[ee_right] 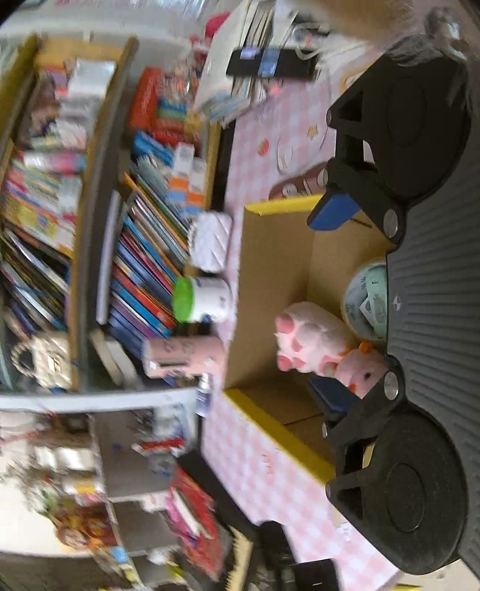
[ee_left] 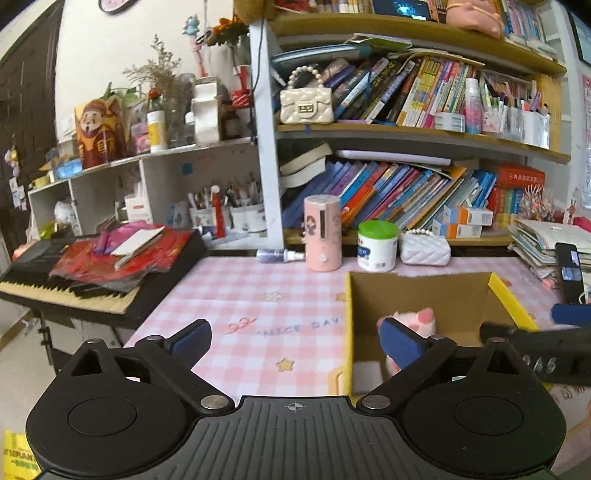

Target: Organize objects

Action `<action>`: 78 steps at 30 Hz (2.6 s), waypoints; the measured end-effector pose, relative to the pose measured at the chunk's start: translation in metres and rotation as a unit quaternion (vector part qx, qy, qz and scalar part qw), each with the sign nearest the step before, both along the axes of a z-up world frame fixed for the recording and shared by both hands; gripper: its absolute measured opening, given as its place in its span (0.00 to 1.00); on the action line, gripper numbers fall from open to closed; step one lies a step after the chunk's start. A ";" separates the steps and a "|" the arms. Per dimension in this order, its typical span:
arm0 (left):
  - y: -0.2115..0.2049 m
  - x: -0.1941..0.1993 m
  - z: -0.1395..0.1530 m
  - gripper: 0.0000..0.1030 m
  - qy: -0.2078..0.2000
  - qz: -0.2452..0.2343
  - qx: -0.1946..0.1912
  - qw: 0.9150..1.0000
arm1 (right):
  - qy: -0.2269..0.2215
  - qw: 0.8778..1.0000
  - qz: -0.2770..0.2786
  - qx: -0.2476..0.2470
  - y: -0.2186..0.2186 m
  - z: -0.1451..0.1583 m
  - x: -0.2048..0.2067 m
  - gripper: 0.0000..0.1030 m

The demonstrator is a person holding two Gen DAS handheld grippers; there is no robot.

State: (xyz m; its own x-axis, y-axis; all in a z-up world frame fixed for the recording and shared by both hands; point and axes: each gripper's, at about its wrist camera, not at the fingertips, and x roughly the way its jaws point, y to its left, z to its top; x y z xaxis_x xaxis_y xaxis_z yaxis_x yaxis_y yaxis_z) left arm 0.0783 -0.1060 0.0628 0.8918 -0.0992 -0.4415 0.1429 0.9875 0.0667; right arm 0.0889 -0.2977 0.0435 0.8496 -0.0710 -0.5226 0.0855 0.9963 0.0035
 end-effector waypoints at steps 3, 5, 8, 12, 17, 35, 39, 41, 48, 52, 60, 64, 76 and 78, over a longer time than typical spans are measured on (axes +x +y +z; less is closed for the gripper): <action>0.016 -0.015 -0.004 0.97 0.007 -0.008 0.006 1.000 | -0.004 0.999 -0.040 0.010 0.014 0.006 -0.020 0.93; 0.027 -0.023 -0.008 0.97 0.016 -0.005 0.005 1.000 | -0.003 0.998 -0.063 0.023 0.023 0.006 -0.034 0.96; 0.042 -0.037 -0.013 0.97 0.028 -0.015 -0.004 0.999 | 0.004 0.996 -0.080 0.041 0.040 0.001 -0.057 0.97; 0.056 -0.056 -0.020 0.97 0.031 -0.018 0.002 0.999 | 0.017 0.996 -0.082 0.013 0.064 -0.007 -0.082 0.97; 0.068 -0.070 -0.028 0.98 0.046 -0.019 0.013 0.999 | 0.019 0.996 -0.089 0.008 0.084 -0.012 -0.110 0.98; 0.104 -0.083 -0.040 0.98 0.077 0.015 0.013 0.997 | 0.033 0.997 -0.074 0.009 0.128 -0.023 -0.132 1.00; 0.105 -0.084 -0.042 0.98 0.080 0.011 0.020 0.997 | 0.042 0.997 -0.071 0.012 0.132 -0.027 -0.133 1.00; 0.106 -0.084 -0.043 0.98 0.081 0.010 0.021 0.996 | 0.047 0.996 -0.072 0.015 0.134 -0.029 -0.133 1.00; 0.111 -0.083 -0.044 0.98 0.088 0.011 0.018 0.996 | 0.058 0.995 -0.074 0.023 0.135 -0.032 -0.131 1.00; 0.113 -0.083 -0.046 0.98 0.093 0.014 0.014 0.995 | 0.062 0.995 -0.073 0.022 0.137 -0.032 -0.130 1.00; 0.116 -0.082 -0.049 0.98 0.100 0.016 0.012 0.995 | 0.068 0.995 -0.071 0.019 0.139 -0.035 -0.128 1.00; 0.116 -0.082 -0.050 0.98 0.100 0.016 0.014 0.995 | 0.069 0.995 -0.071 0.019 0.140 -0.035 -0.128 1.00; 0.120 -0.078 -0.054 0.98 0.119 0.012 0.008 0.993 | 0.077 0.995 -0.069 0.015 0.140 -0.038 -0.127 1.00; 0.120 -0.079 -0.054 0.98 0.116 0.013 0.008 0.993 | 0.078 0.995 -0.068 0.015 0.141 -0.038 -0.126 1.00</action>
